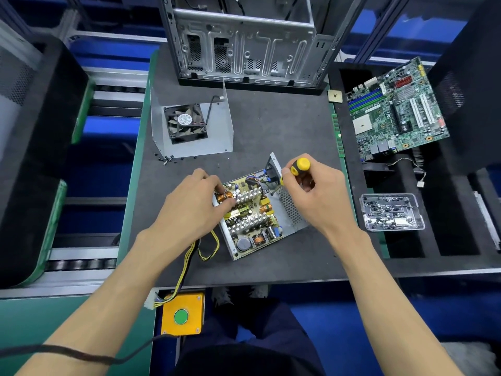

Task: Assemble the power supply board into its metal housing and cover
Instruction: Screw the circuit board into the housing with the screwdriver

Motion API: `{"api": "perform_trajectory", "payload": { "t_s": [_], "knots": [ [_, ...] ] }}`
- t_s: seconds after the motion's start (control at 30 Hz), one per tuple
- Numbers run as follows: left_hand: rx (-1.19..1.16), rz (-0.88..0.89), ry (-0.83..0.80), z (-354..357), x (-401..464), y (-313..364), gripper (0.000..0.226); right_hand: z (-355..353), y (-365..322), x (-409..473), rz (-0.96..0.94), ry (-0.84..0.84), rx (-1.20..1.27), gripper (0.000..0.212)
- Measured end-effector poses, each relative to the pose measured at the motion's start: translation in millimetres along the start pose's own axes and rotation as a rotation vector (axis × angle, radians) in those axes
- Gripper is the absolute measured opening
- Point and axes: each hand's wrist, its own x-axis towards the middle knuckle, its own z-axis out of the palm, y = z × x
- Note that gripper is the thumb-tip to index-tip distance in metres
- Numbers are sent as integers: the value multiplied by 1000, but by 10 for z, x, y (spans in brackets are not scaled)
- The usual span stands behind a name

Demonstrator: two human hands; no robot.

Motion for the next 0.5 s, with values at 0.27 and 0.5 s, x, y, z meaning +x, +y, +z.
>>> {"api": "perform_trajectory", "payload": {
  "t_s": [0.27,0.5],
  "knots": [
    [-5,1,9,-3,-8,4,33,10,-24,10,-27,-40,-8,20],
    [5,13,19,6,-7,0,33,33,-11,5,-28,-72,-24,20]
  ]
}}
